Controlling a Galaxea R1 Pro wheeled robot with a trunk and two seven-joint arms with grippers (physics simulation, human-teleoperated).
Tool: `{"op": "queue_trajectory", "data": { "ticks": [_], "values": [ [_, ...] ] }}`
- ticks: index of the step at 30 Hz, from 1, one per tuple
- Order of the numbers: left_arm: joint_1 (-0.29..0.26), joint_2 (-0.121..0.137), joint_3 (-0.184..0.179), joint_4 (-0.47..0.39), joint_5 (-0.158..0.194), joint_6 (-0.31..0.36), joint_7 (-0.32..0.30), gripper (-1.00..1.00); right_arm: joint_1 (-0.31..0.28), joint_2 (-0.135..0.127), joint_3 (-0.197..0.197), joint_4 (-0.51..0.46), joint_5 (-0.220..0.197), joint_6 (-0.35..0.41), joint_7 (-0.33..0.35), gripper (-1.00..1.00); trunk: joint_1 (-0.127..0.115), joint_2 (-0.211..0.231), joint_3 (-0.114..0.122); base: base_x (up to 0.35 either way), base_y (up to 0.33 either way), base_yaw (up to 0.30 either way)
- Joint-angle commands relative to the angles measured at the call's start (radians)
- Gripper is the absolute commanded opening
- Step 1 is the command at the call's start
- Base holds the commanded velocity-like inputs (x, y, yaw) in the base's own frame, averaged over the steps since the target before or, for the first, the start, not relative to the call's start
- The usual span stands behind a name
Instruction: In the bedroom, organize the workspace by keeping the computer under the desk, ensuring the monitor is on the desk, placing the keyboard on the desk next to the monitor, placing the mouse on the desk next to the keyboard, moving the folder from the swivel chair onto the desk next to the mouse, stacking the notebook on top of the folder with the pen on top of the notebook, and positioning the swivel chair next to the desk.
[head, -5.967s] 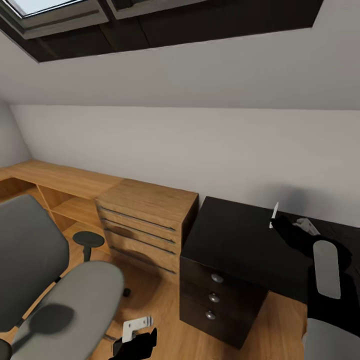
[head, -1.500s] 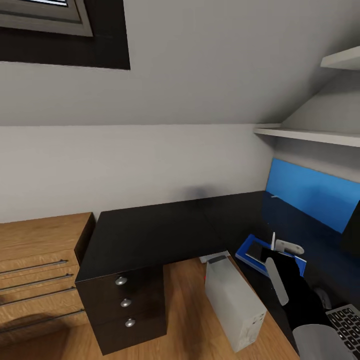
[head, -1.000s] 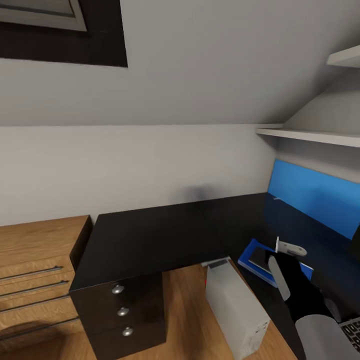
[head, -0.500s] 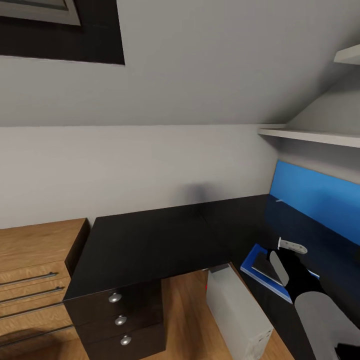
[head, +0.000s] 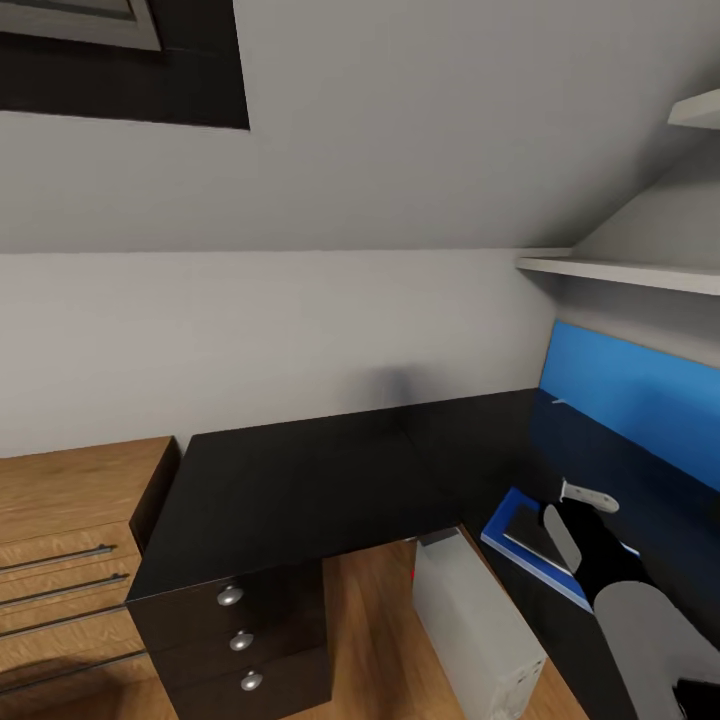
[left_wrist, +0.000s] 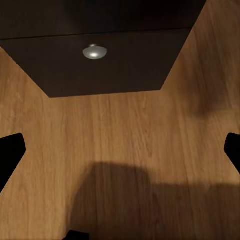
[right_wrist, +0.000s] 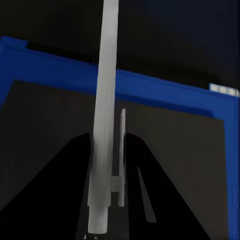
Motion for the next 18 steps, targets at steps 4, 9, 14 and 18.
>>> {"op": "queue_trajectory", "data": {
  "ticks": [4, 9, 14, 18],
  "values": [
    [0.0, 0.001, -0.002, -0.005, 0.008, 0.001, 0.006, 1.0, -0.029, -0.012, 0.001, 0.062, -0.011, -0.008, -0.005, -1.0, 0.0, -0.001, -0.001, 0.0, 0.0, 0.0],
    [0.0, 0.0, -0.003, -0.008, 0.007, -0.056, 0.006, 1.0, -0.074, -0.022, 0.001, 0.146, -0.011, -0.014, -0.005, -1.0, 0.0, -0.001, -0.001, 0.0, 0.0, 0.0],
    [0.0, -0.001, -0.005, -0.01, 0.006, -0.116, 0.004, 1.0, -0.084, -0.024, 0.004, 0.171, -0.011, -0.014, -0.005, -1.0, 0.0, -0.001, -0.001, 0.0, 0.0, 0.0],
    [0.0, -0.001, -0.005, -0.011, 0.006, -0.123, 0.003, 1.0, -0.085, -0.024, 0.004, 0.173, -0.012, -0.013, -0.005, -1.0, 0.0, -0.001, -0.001, 0.0, 0.0, 0.0]
  ]
}}
